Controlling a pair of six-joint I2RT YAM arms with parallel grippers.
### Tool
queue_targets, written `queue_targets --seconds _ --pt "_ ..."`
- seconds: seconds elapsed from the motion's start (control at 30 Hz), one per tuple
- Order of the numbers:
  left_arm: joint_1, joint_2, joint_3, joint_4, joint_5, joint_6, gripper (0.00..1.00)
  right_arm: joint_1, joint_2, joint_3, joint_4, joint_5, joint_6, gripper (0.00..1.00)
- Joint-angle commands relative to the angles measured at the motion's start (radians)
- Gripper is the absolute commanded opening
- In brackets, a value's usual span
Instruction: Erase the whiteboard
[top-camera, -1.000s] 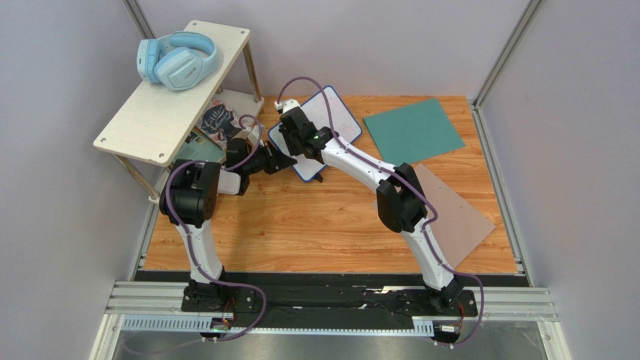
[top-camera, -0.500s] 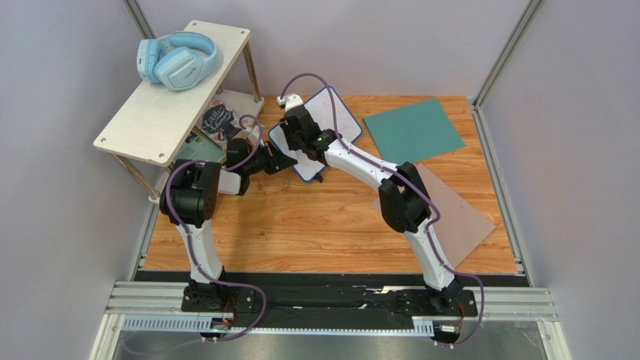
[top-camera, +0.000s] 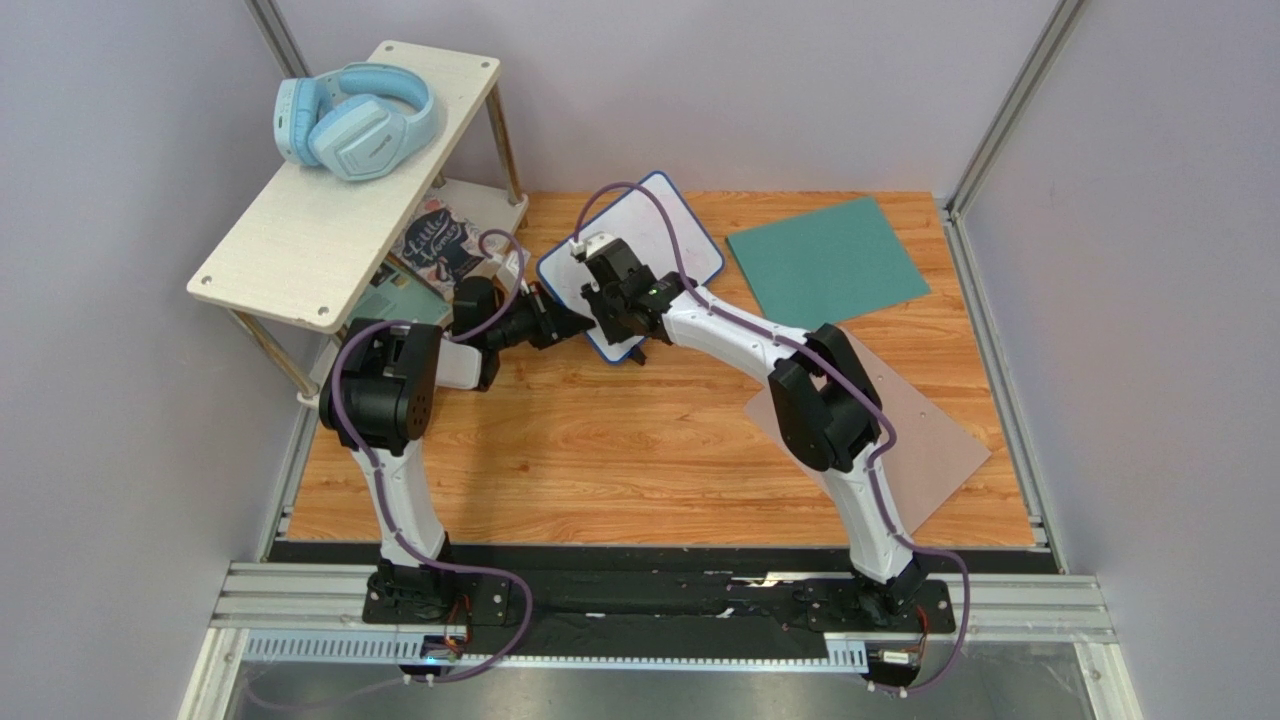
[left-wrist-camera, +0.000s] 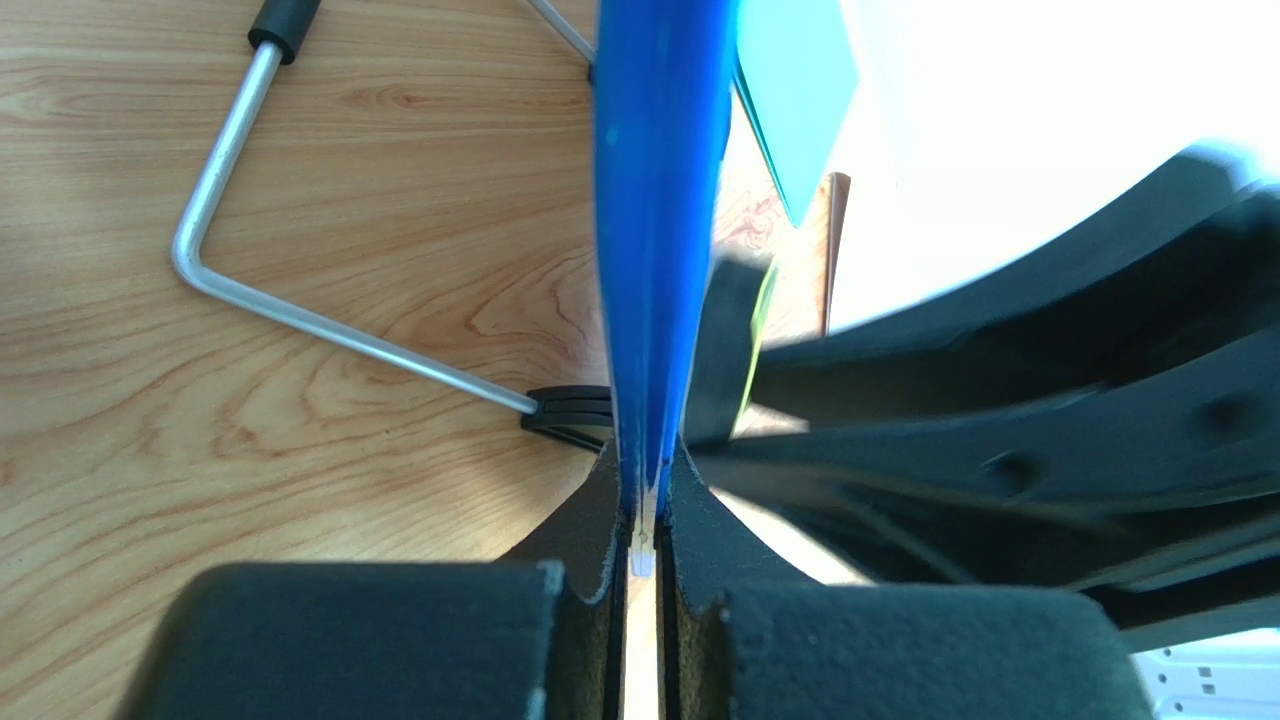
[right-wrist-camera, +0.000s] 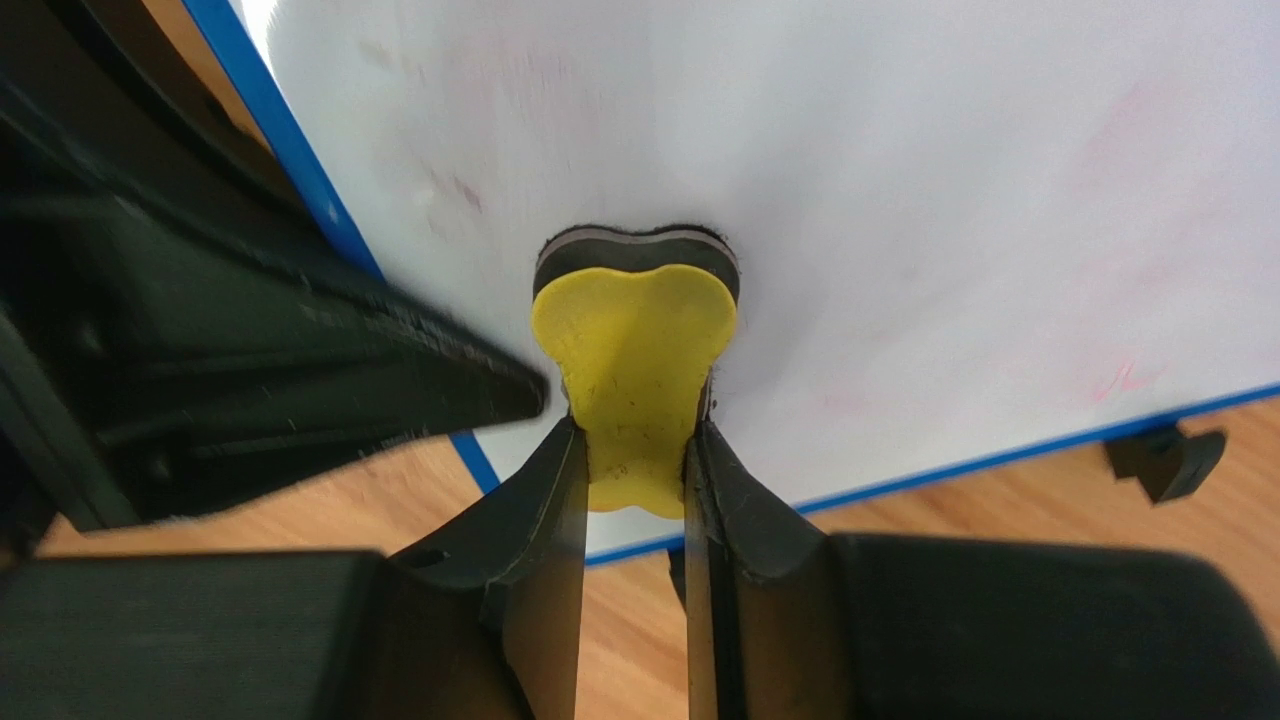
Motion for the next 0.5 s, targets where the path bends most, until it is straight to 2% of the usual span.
queue_targets --seconds 0.0,0.2,0.47 --pt "-0.029 0.010 0.000 0.005 0.061 0.034 0.00 0.013 0.026 -0.136 -0.168 -0.036 0.005 0.00" --pt "-0.027 0.009 0.000 0.007 0.061 0.032 0.00 0.011 0.009 -0.172 -0.105 -0.024 0.011 0.00" --pt "-0.027 0.006 -0.005 0.010 0.063 0.035 0.00 -0.007 0.031 0.018 -0.075 0.034 -0.001 0.00"
